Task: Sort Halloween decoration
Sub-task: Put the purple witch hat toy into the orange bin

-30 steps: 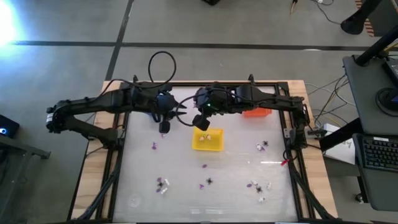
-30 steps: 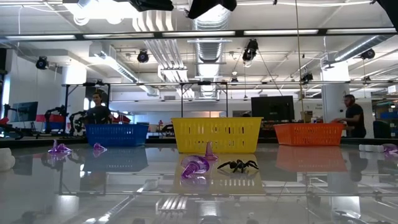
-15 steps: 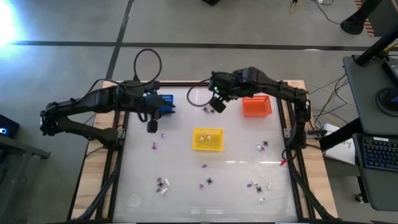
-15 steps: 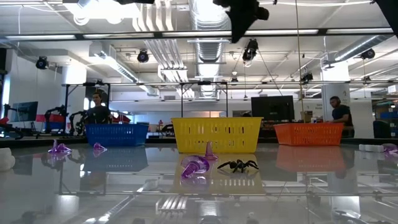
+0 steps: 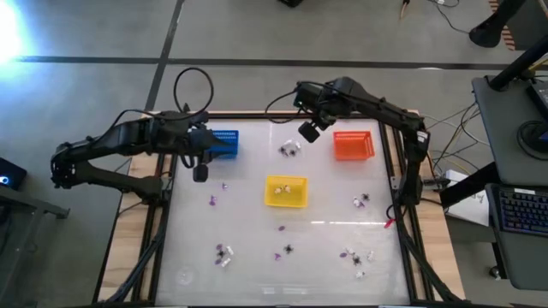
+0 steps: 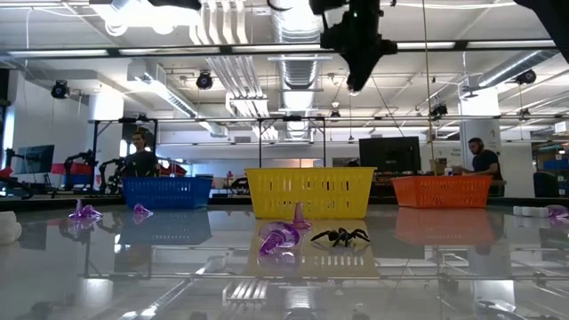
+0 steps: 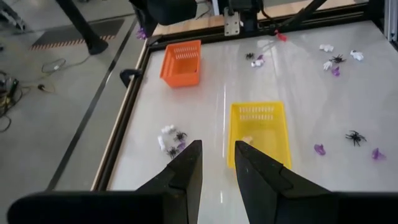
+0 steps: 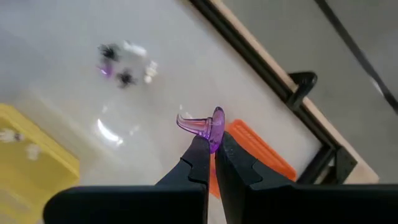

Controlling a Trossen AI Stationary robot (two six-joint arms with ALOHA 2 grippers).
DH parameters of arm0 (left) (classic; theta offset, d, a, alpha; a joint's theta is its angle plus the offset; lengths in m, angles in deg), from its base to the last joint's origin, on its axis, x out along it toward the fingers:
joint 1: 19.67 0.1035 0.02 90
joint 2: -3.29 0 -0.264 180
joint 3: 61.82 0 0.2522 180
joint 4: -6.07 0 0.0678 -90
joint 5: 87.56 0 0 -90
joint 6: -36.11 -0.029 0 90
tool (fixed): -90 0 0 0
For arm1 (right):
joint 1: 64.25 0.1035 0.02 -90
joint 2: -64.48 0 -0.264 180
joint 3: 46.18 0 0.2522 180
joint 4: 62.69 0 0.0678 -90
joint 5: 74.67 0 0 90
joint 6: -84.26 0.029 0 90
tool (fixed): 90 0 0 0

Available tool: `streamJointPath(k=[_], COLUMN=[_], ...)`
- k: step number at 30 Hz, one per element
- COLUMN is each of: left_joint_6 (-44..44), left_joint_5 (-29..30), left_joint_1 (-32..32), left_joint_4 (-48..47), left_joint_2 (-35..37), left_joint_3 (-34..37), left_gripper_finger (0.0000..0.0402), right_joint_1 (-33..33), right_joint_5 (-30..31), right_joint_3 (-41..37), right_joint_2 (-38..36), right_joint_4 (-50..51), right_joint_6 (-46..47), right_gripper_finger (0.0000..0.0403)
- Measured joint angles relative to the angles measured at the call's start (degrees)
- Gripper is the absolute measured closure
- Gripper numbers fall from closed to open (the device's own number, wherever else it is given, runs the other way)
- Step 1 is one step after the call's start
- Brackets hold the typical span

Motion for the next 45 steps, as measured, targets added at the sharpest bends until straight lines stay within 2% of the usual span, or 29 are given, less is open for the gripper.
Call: streamJointPath(k=[21,35,45], left_joint_6=[2.1,2.3,2.5], left_joint_5=[0.3,0.3,0.3], left_joint_1=[0.0,0.0,0.0], left_joint_4=[-0.8,-1.0,-1.0], left_joint_2=[1.7,1.7,1.7], left_joint_3=[0.0,0.0,0.0], left_gripper_finger=[0.0324,0.0324,0.0324], right_joint_1=[-12.3,-14.6,-14.6], right_joint_5=[-8.9,-12.3,-11.7], right_joint_3=[-24.8,-40.6,-45.4], right_joint_2=[-3.8,-5.9,-5.9], right_joint_4=[-3.6,-14.3,-22.5], right_joint_6=[-3.5,-4.8,-4.2], right_gripper_finger=[0.0394,0.0394,0.0394])
